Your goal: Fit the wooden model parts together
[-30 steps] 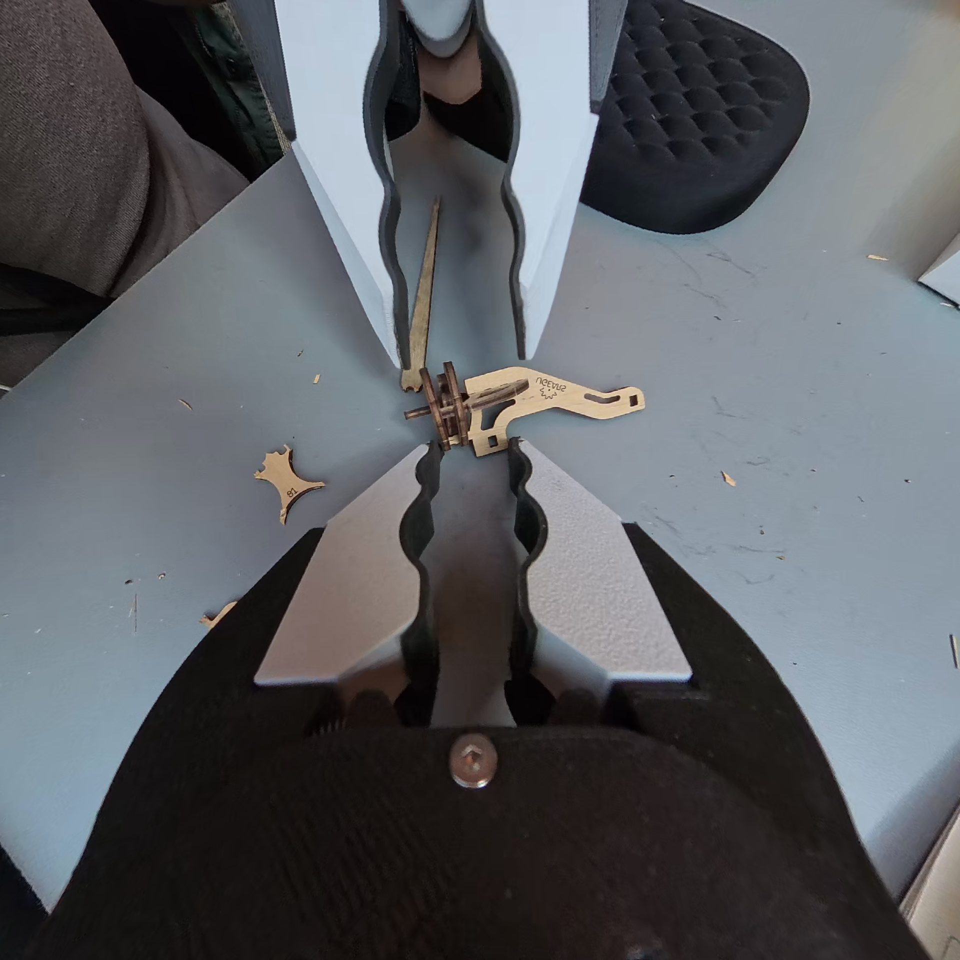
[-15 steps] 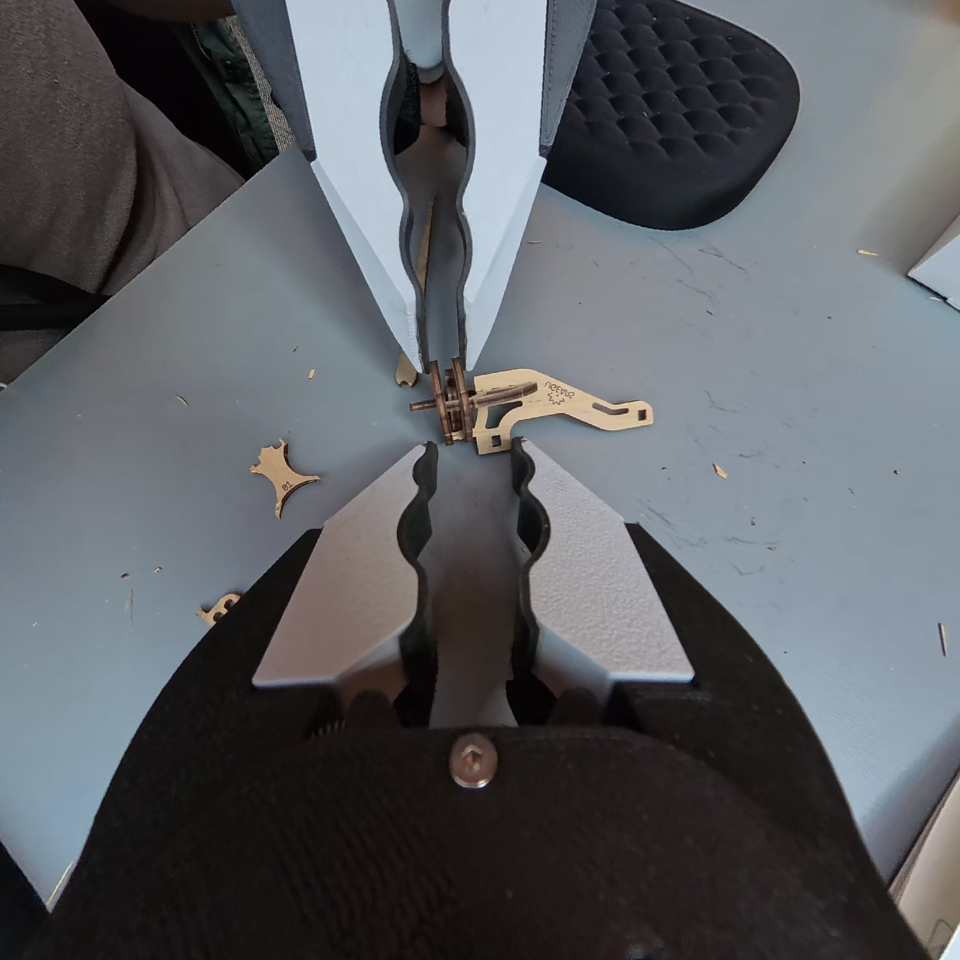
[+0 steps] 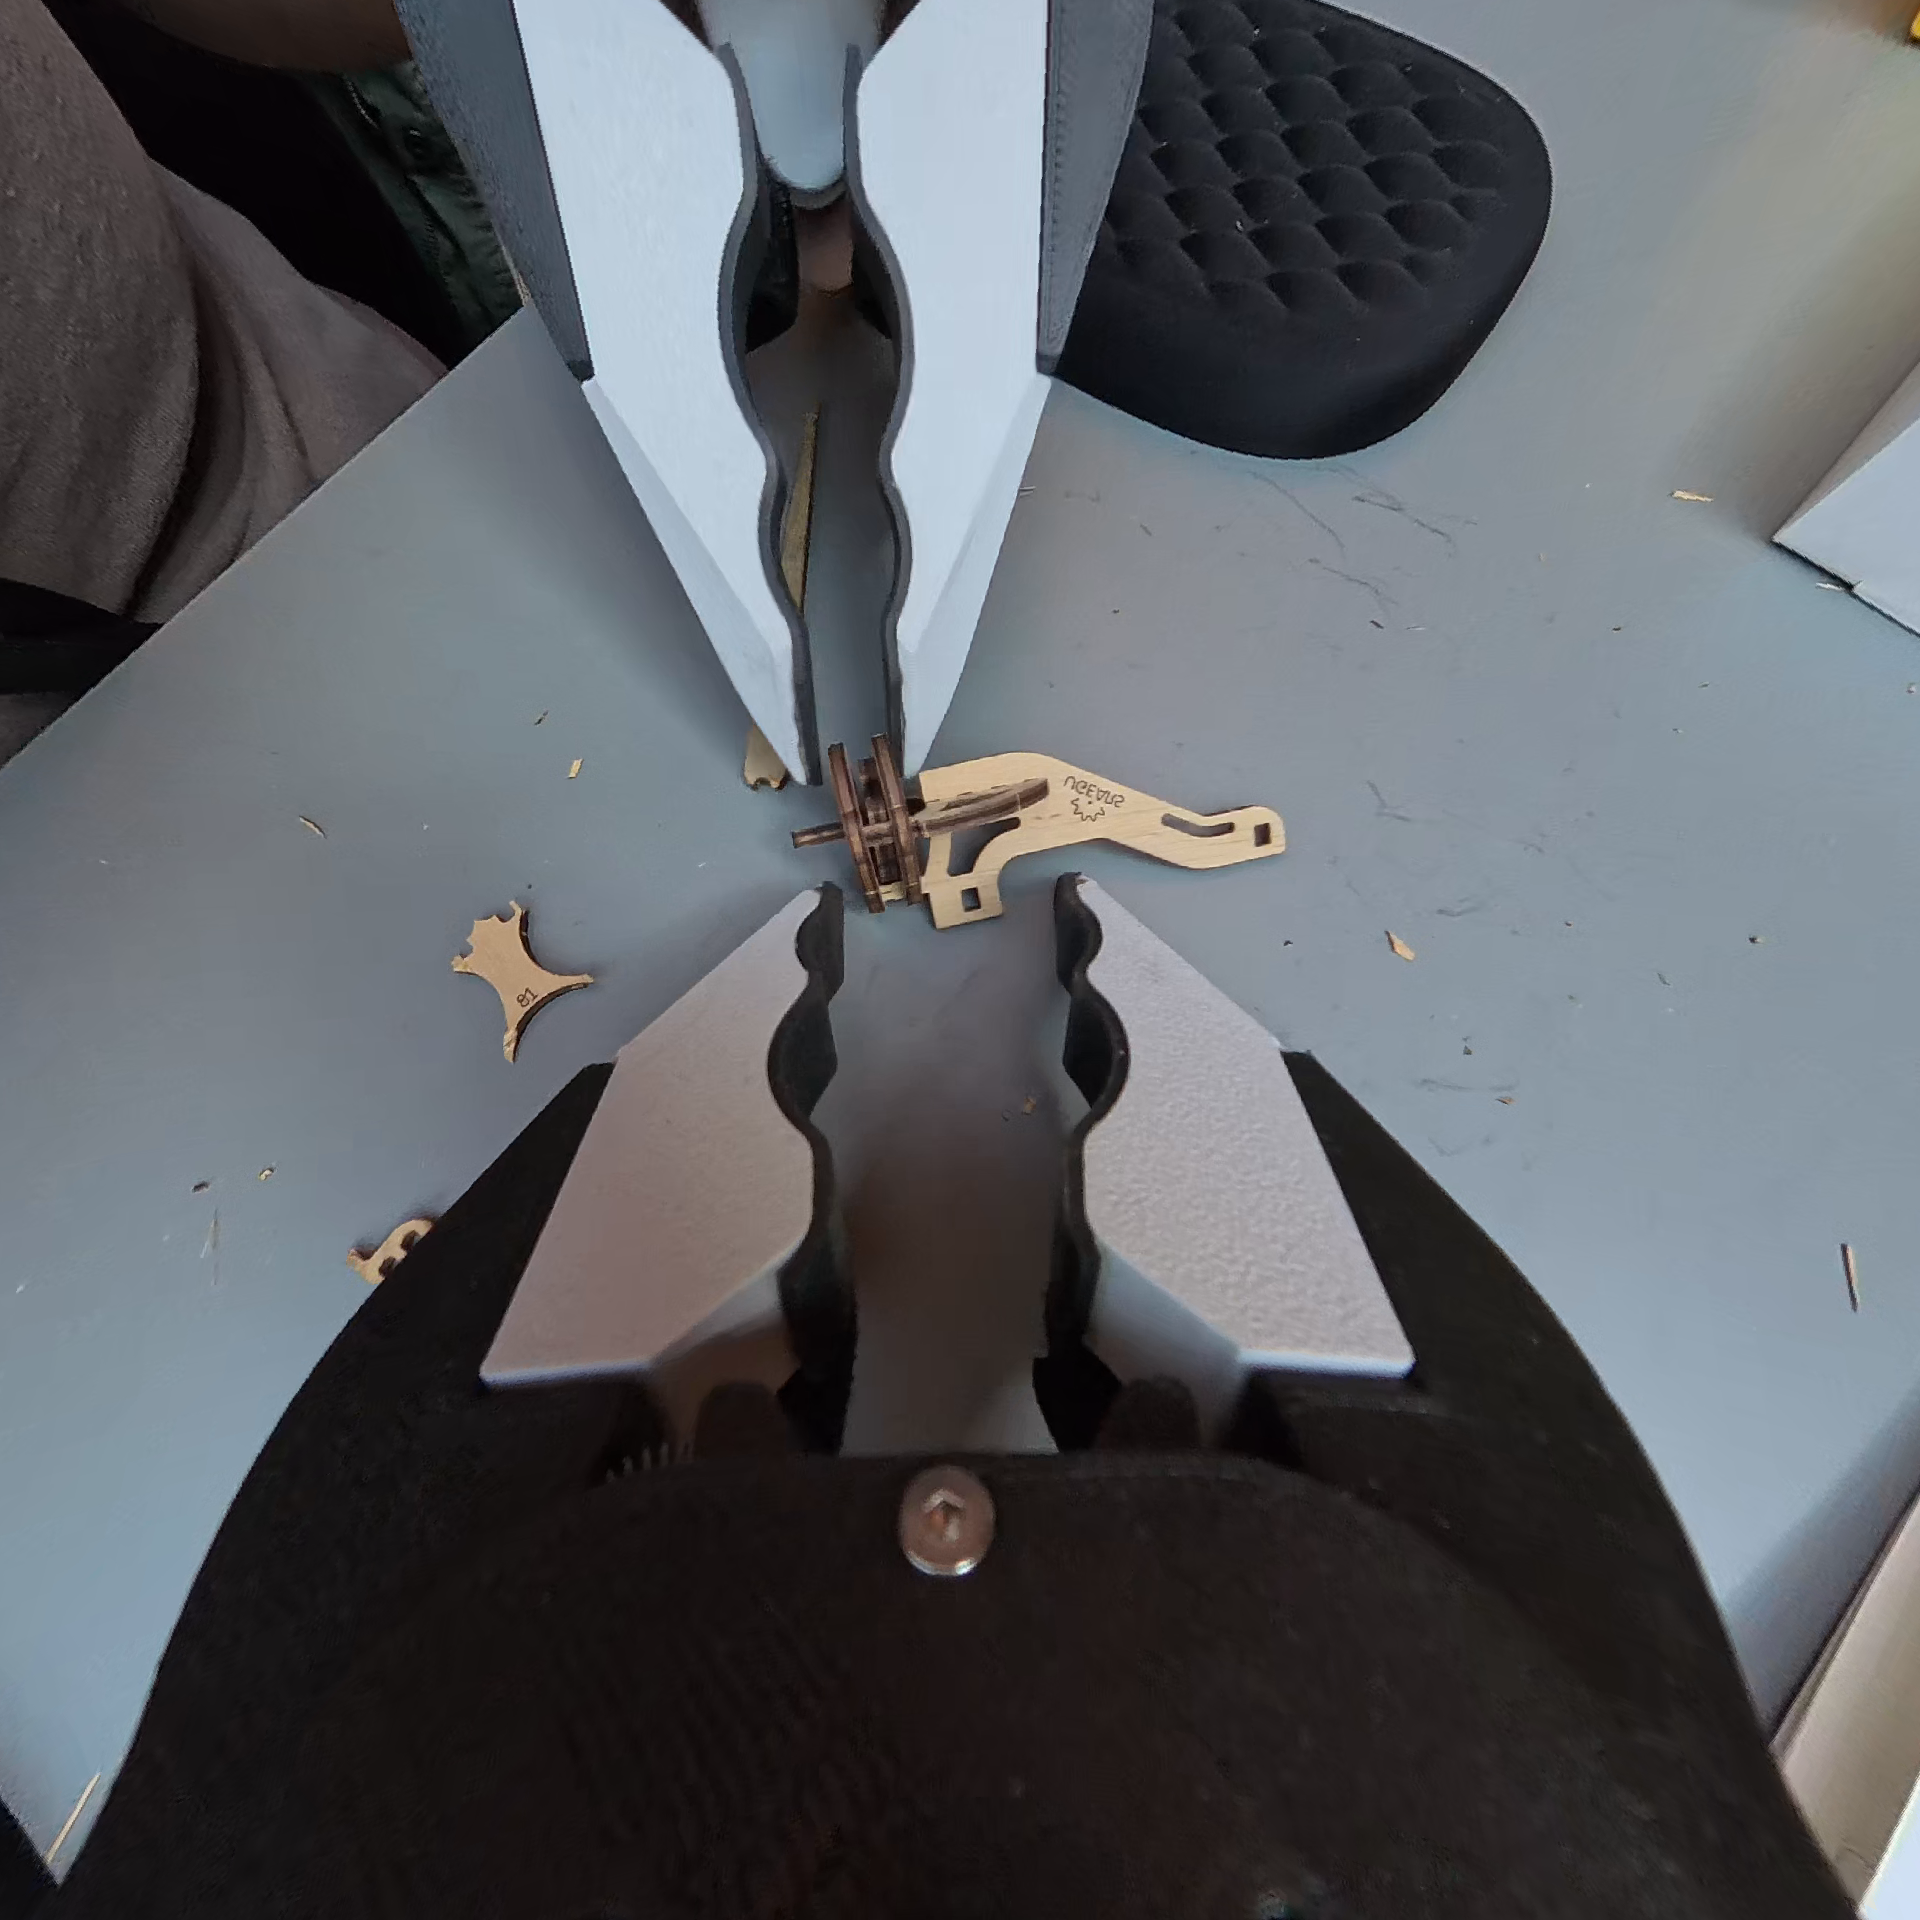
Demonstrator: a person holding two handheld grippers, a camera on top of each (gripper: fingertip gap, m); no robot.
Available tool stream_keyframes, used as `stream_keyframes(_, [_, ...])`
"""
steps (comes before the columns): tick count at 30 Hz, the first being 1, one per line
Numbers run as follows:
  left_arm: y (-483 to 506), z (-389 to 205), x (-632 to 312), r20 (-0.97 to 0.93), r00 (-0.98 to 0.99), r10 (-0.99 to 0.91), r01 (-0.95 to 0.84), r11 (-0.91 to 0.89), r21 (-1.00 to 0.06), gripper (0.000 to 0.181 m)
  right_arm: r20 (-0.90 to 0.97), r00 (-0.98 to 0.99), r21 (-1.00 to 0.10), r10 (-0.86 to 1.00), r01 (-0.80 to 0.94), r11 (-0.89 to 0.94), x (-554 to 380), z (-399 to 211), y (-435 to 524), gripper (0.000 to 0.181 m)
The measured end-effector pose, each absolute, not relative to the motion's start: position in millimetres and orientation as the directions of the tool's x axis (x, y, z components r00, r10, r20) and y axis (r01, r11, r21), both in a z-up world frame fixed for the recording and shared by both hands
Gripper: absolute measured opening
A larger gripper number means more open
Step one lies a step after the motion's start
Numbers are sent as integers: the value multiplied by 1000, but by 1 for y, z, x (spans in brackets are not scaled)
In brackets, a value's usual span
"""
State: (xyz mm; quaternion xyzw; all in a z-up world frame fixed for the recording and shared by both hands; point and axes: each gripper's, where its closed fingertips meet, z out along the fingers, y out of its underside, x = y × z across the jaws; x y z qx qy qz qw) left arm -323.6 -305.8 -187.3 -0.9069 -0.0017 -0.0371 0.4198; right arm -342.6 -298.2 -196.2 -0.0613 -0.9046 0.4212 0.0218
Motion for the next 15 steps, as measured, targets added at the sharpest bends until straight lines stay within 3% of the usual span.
stream_keyframes(3, [-306, -193, -323, 70, 997, -27, 34, -670, -741, 11, -37, -995, -765, 95, 89, 637, -340, -196, -302, 26])
stream_keyframes(7, [-304, -186, -327, 59, 998, -4, 43, -643, -765, 12, -27, -994, -768, 106, 89, 634, -341, -195, -302, 26])
stream_keyframes(15, [-307, -169, -338, 69, 996, 56, 88, -575, -814, 23, -209, -964, -840, 164, 263, 475, -348, -172, -295, 25])
